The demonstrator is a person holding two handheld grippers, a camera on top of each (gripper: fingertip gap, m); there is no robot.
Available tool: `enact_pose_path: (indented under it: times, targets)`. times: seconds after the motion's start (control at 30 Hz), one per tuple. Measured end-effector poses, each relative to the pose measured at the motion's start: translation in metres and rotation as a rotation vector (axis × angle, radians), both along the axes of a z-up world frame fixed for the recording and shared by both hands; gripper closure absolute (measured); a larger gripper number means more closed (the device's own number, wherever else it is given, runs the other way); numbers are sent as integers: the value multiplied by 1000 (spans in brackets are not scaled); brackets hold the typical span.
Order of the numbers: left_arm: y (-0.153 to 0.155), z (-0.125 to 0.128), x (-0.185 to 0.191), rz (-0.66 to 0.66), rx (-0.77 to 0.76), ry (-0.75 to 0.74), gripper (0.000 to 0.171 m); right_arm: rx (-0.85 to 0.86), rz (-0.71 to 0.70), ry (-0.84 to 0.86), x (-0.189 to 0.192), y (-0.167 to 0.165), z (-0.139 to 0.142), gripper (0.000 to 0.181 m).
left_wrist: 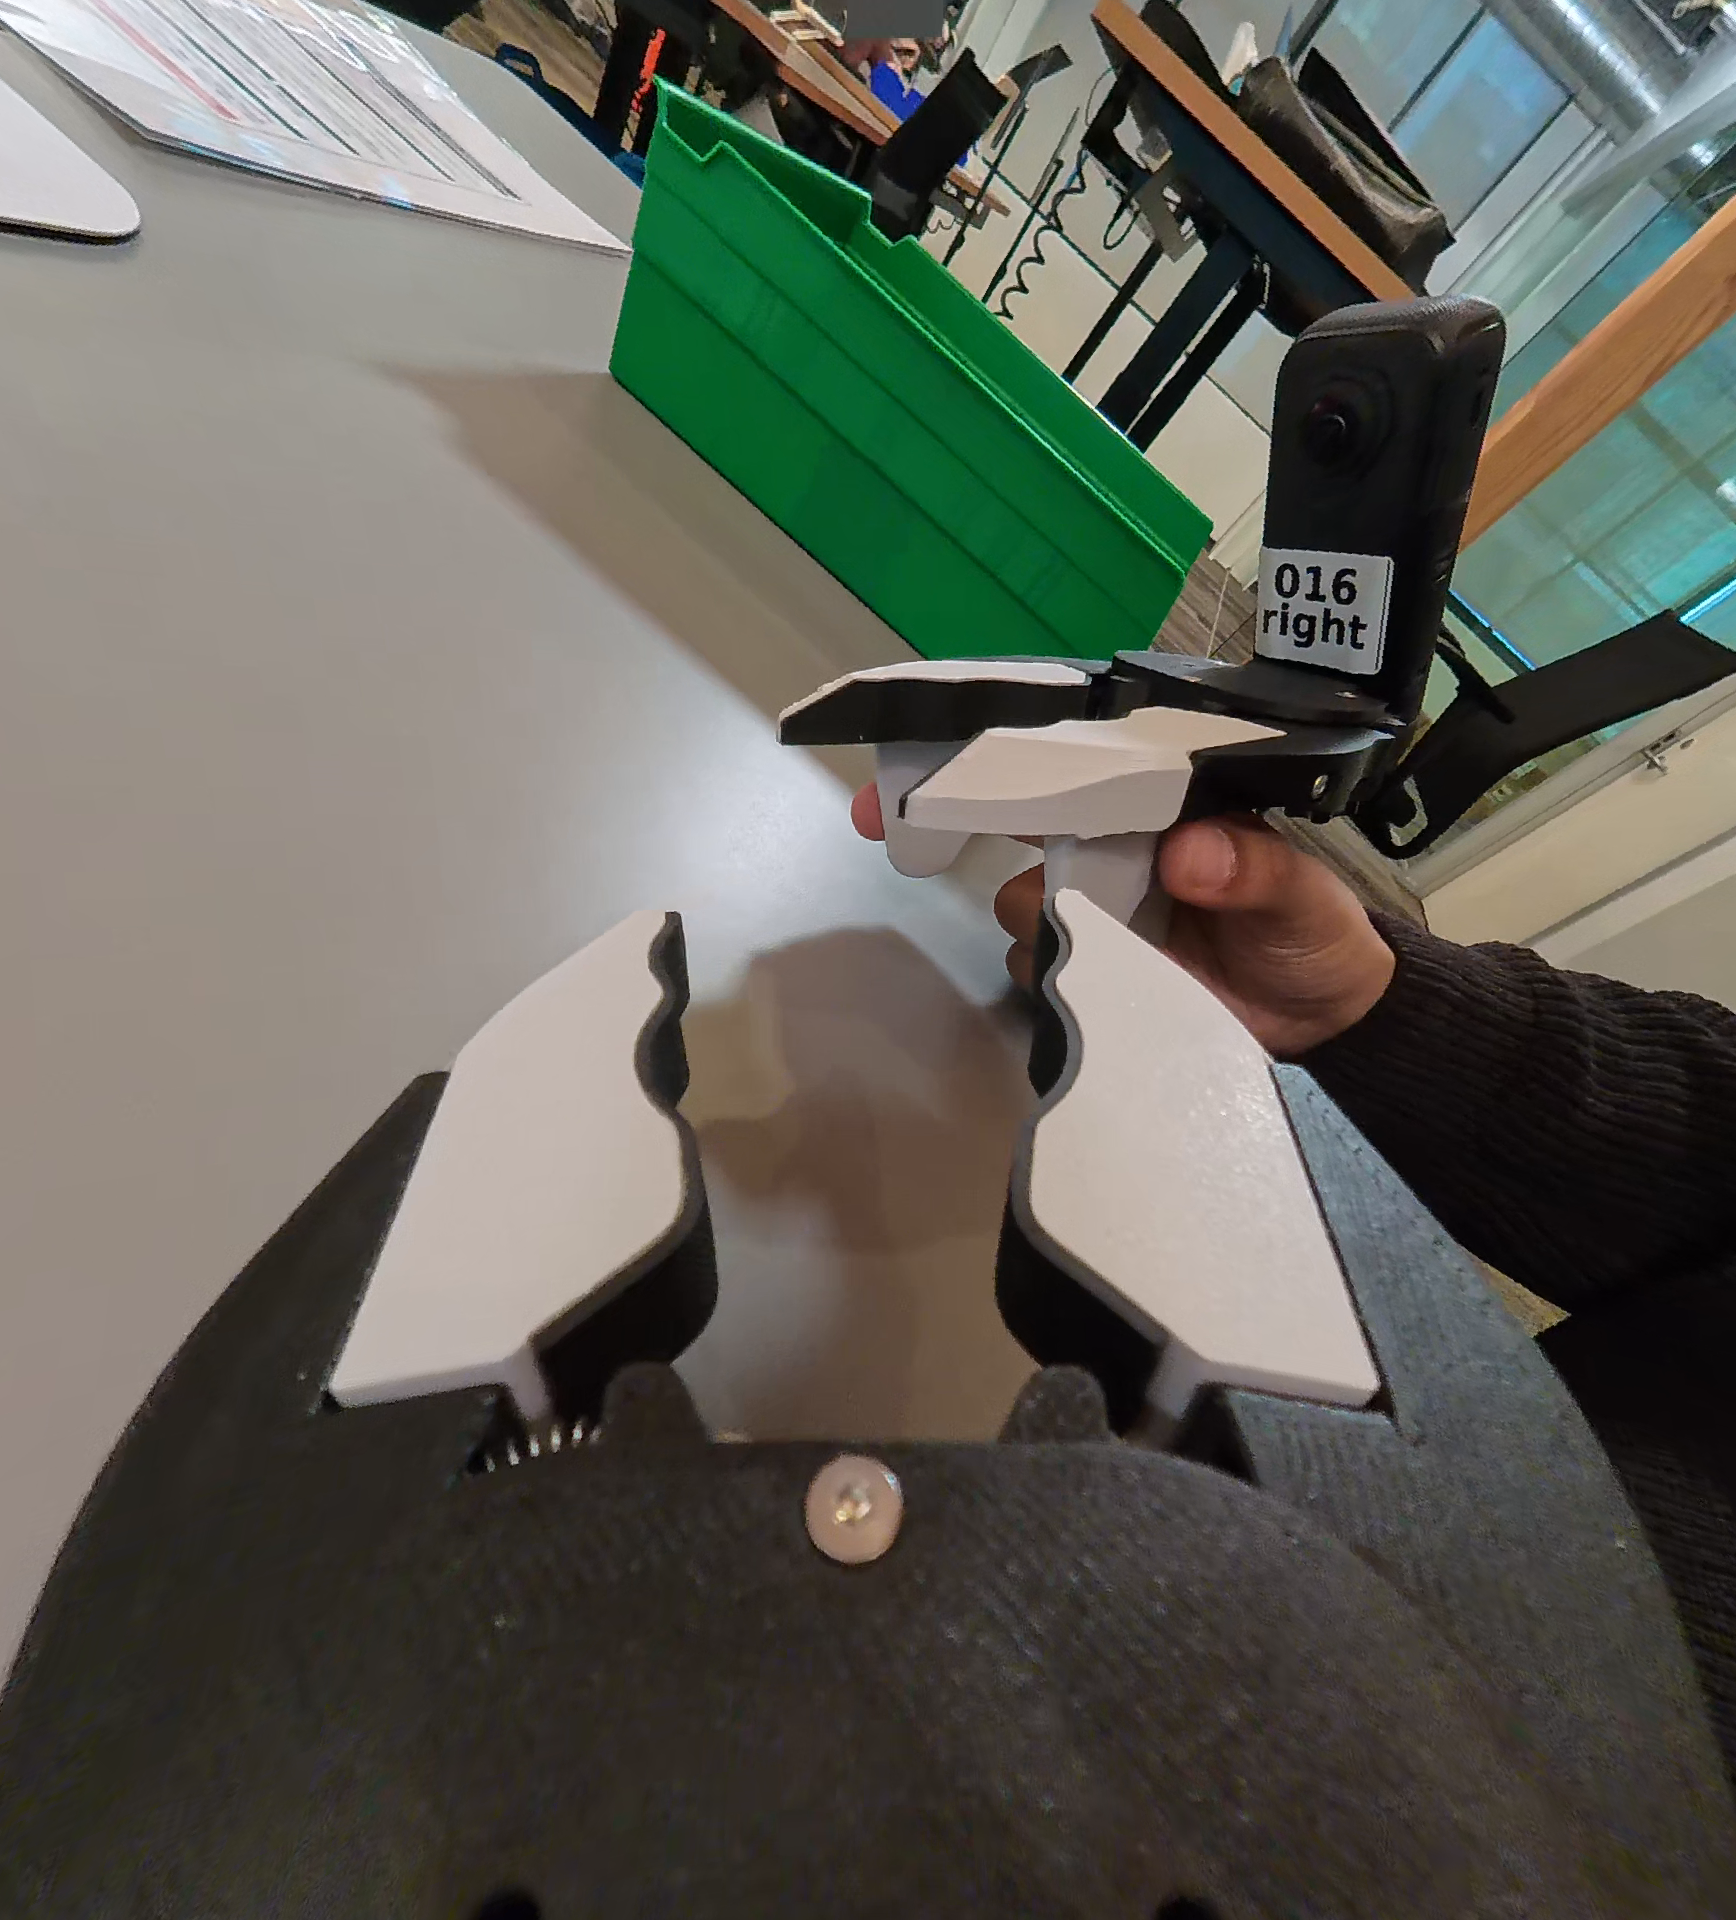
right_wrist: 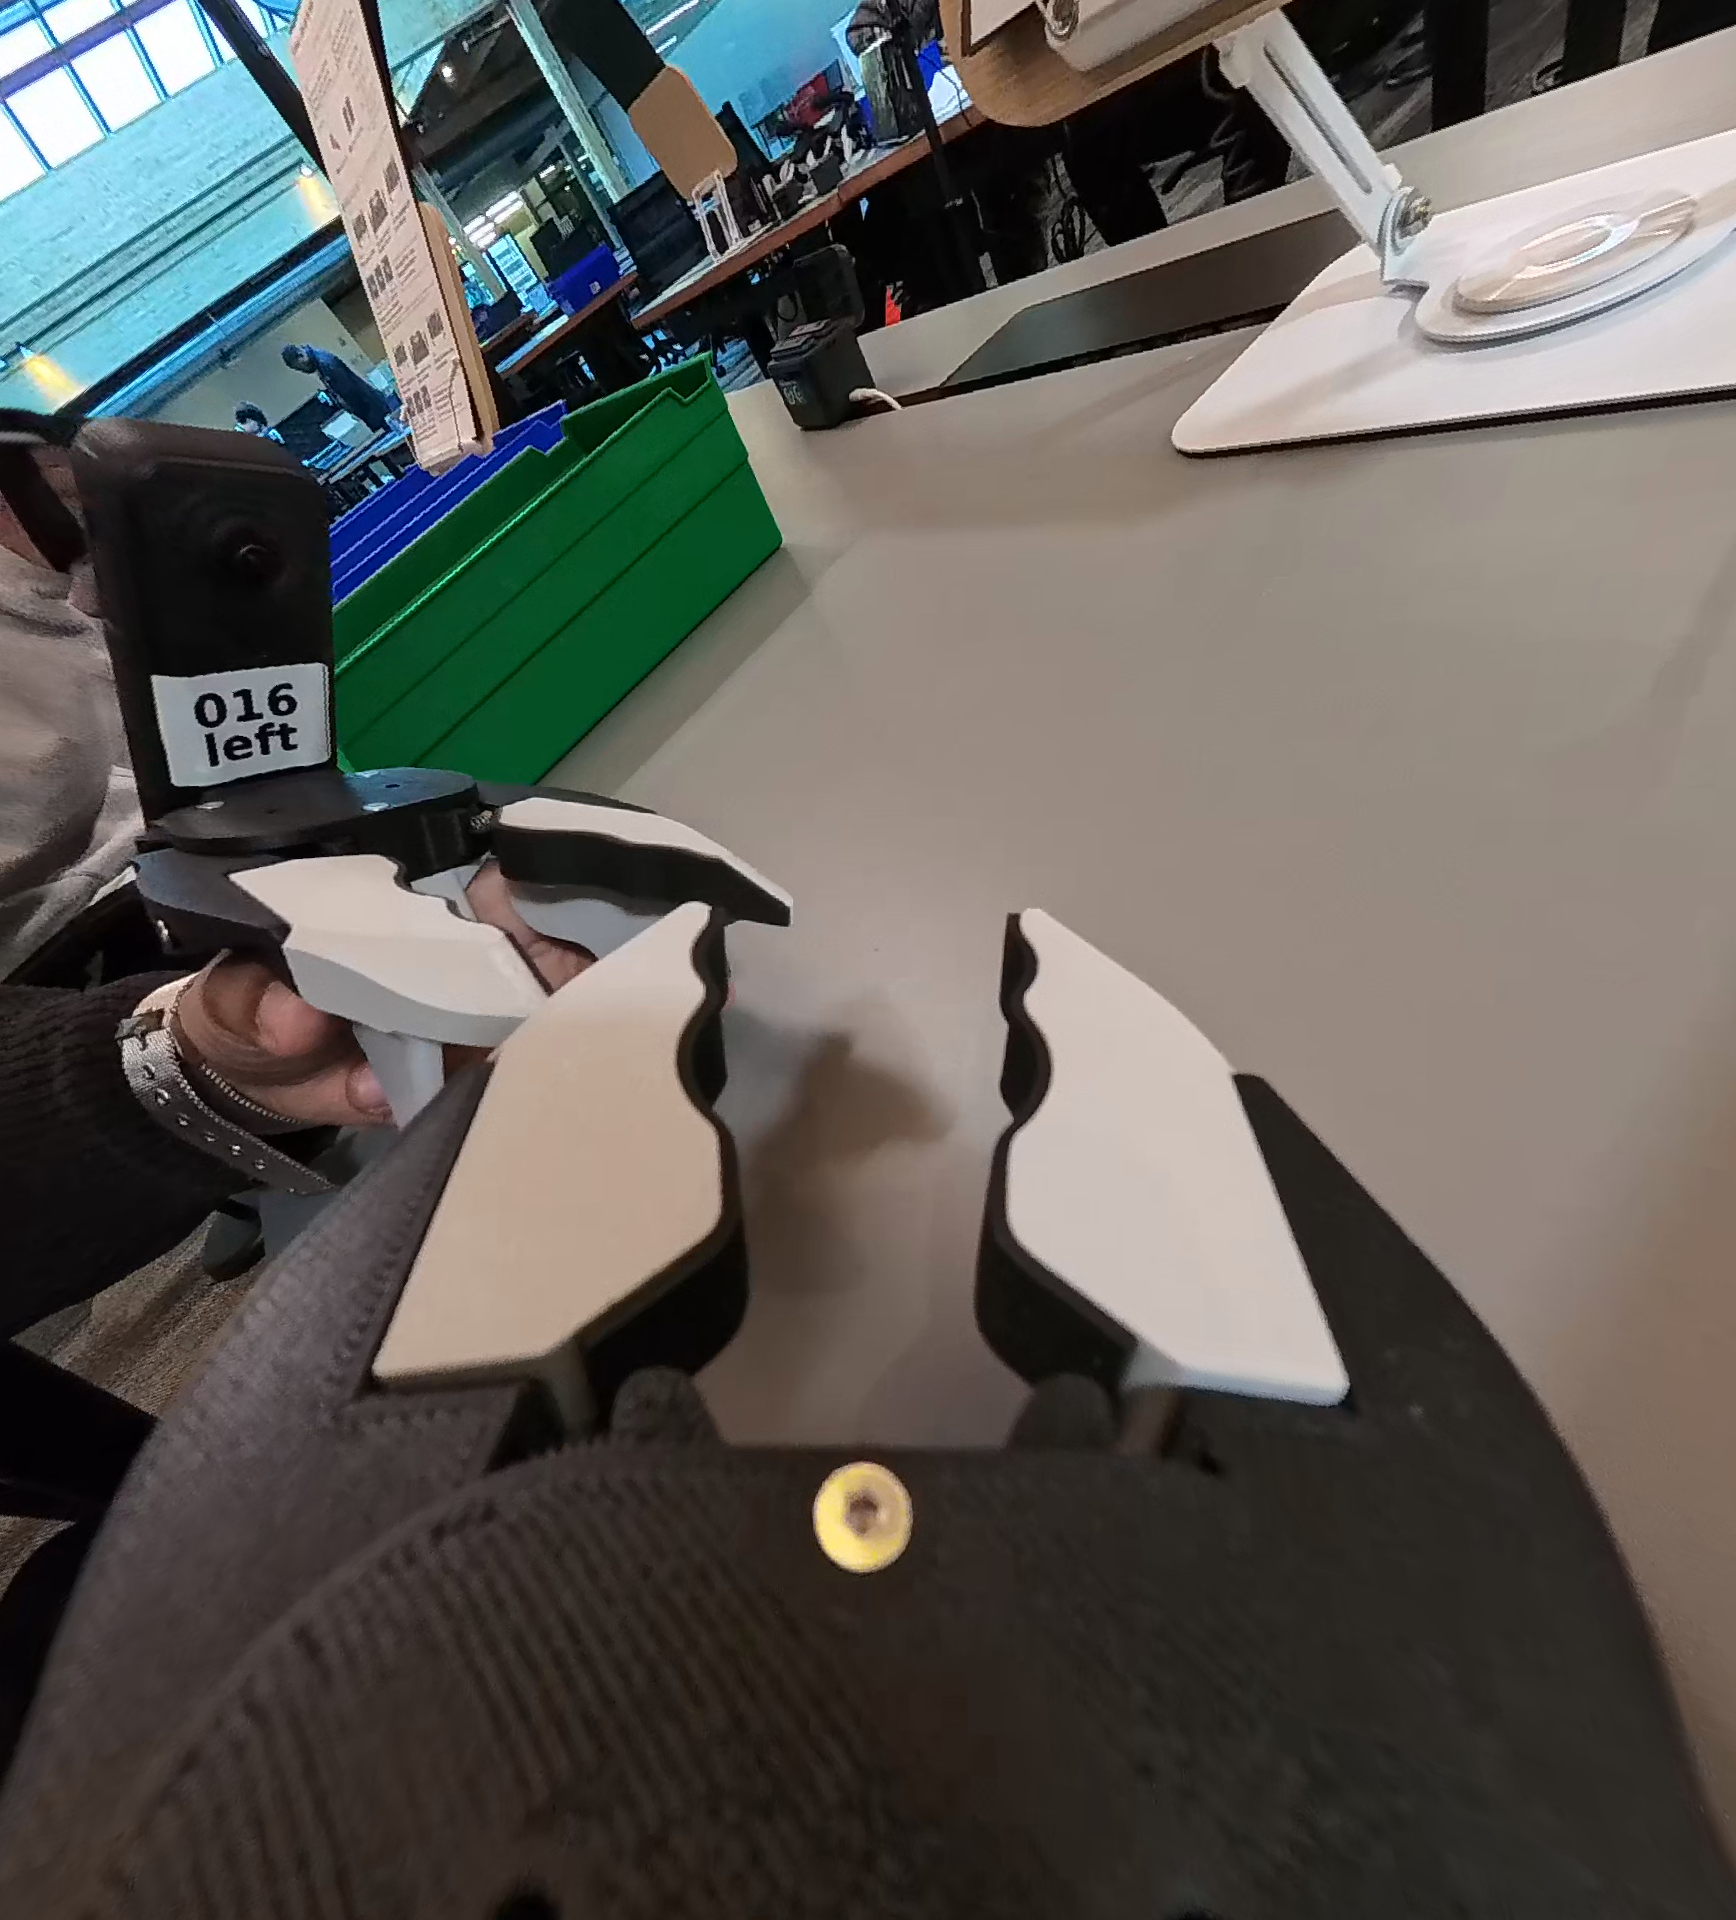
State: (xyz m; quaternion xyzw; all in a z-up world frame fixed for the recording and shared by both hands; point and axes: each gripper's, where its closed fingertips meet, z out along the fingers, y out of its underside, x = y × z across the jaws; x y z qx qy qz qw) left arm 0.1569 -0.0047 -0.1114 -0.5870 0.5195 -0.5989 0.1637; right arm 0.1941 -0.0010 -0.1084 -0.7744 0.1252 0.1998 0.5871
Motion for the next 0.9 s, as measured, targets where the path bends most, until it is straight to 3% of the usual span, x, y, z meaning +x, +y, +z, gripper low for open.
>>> enact_pose_path:
  times: [0.37, 0.57, 0.9]
  targets:
    - [1, -2, 0, -10, -52, 19, 104, -3, 3, 18, -1, 1, -1, 130]
    - [-7, 0, -1, -64, -127, 29, 78, -1, -1, 30, 0, 0, -1, 130]
    - [-4, -1, 1, -52, -164, 47, 70, 49, -28, -9, 3, -1, 8, 138]
